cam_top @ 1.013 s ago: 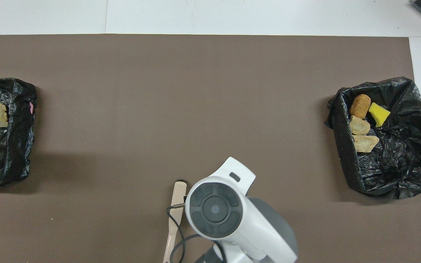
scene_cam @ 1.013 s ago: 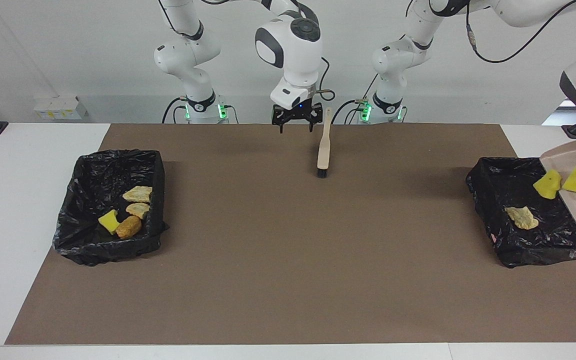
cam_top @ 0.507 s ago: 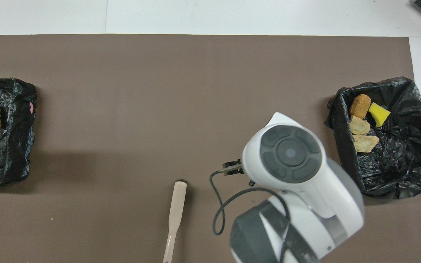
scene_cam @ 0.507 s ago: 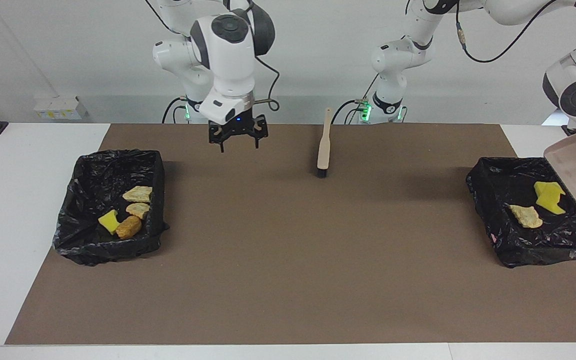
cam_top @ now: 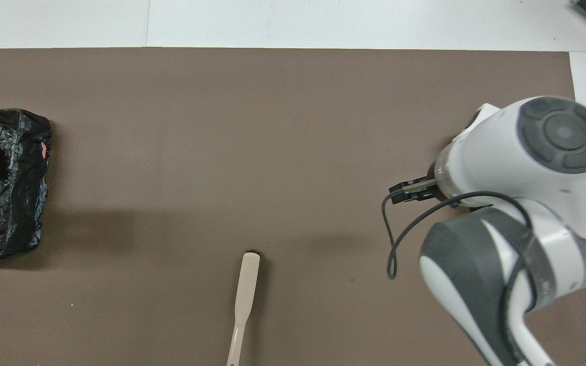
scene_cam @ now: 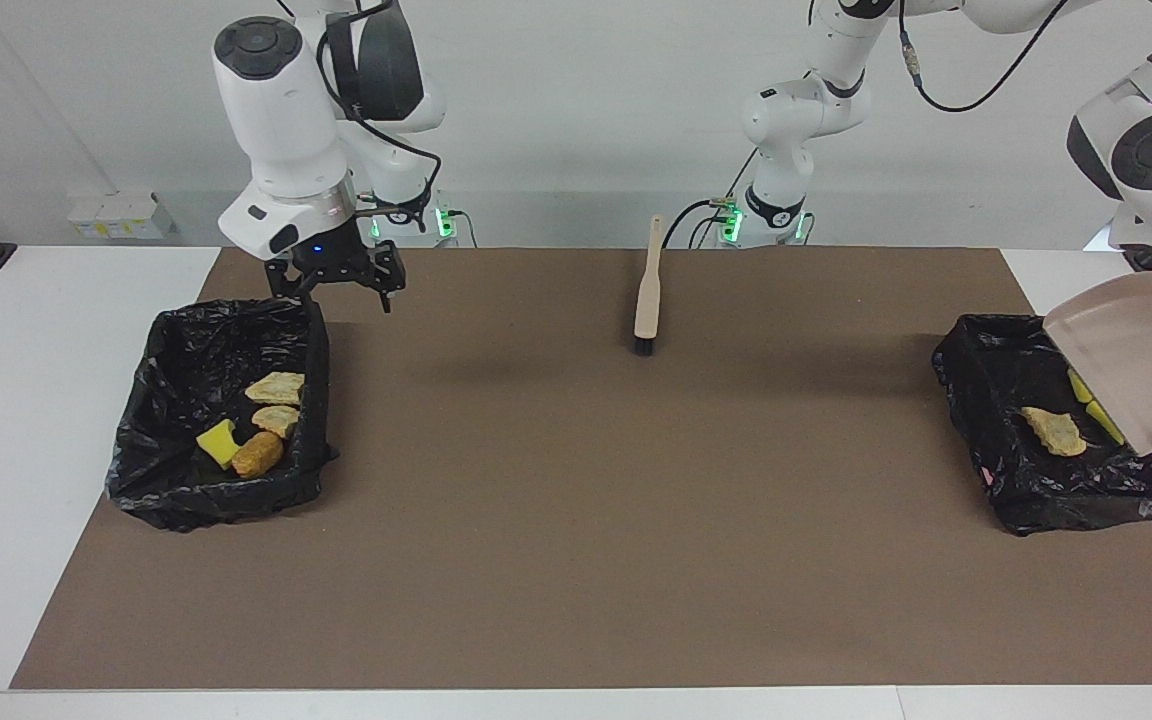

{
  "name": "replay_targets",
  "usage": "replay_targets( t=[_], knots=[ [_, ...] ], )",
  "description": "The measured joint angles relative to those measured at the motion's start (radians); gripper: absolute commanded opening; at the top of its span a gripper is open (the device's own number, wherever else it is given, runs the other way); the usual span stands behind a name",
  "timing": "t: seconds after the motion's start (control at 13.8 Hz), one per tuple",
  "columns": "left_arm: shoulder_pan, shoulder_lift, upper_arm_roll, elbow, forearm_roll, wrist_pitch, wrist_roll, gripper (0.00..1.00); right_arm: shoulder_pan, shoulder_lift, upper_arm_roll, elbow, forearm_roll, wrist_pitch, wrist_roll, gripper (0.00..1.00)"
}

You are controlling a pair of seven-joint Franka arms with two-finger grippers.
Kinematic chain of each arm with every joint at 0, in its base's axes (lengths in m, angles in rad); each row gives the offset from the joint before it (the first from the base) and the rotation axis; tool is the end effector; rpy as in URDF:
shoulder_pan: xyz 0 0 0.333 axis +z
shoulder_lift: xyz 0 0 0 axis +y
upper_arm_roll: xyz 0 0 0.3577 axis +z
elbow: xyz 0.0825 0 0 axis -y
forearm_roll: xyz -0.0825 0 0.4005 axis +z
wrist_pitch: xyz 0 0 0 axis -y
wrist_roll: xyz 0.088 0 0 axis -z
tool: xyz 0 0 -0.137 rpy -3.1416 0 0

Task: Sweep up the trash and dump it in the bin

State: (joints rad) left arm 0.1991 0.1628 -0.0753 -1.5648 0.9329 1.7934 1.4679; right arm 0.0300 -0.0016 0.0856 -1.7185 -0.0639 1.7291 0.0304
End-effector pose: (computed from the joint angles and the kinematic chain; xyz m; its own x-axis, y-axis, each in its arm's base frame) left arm 0.6349 0.1754 0.6054 0.0540 -0.6183 -0.7841 -0.9981 -0.0098 -0.0610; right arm 0.5769 0.0592 0.5785 0.9954 0.0952 0.0138 0.0941 -0.9936 0.0629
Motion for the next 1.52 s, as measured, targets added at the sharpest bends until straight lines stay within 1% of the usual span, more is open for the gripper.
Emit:
replay_targets(
  t=[0.14,0.36,0.51,0.72,0.94,1.16,1.3,1.52],
  knots=[
    [-0.057,0.001,-0.001,-0.009,-0.118,-0.023,-0.057,0.00,-0.022,0.000,-0.031,0.020,0.000,-0.032,0.000,1.00],
    [-0.159,0.007,-0.003,-0.030,-0.293,-0.087,-0.217,0.00,-0.056,-0.001,-0.086,0.079,0.003,-0.100,-0.035,1.00],
    [-0.241,0.012,-0.004,-0.040,-0.389,-0.132,-0.379,0.00,-0.069,-0.008,-0.107,0.109,0.028,-0.133,-0.040,1.00],
    [-0.348,0.039,-0.006,-0.054,-0.519,-0.151,-0.678,0.00,-0.073,-0.031,-0.110,0.108,0.048,-0.138,-0.040,1.00],
    [-0.459,0.096,-0.007,-0.055,-0.649,-0.138,-1.038,0.00,-0.068,-0.032,-0.100,0.106,0.051,-0.138,-0.040,1.00],
    [-0.556,0.140,-0.007,-0.054,-0.752,-0.096,-1.344,0.00,-0.063,-0.032,-0.098,0.105,0.051,-0.138,-0.040,1.00],
    [-0.595,0.158,-0.007,-0.055,-0.812,-0.050,-1.500,0.00,-0.063,-0.032,-0.098,0.105,0.051,-0.138,-0.040,1.00],
    [-0.642,0.167,-0.006,-0.068,-0.872,0.003,-1.657,0.00,-0.065,-0.032,-0.100,0.105,0.047,-0.138,-0.040,1.00]
  ],
)
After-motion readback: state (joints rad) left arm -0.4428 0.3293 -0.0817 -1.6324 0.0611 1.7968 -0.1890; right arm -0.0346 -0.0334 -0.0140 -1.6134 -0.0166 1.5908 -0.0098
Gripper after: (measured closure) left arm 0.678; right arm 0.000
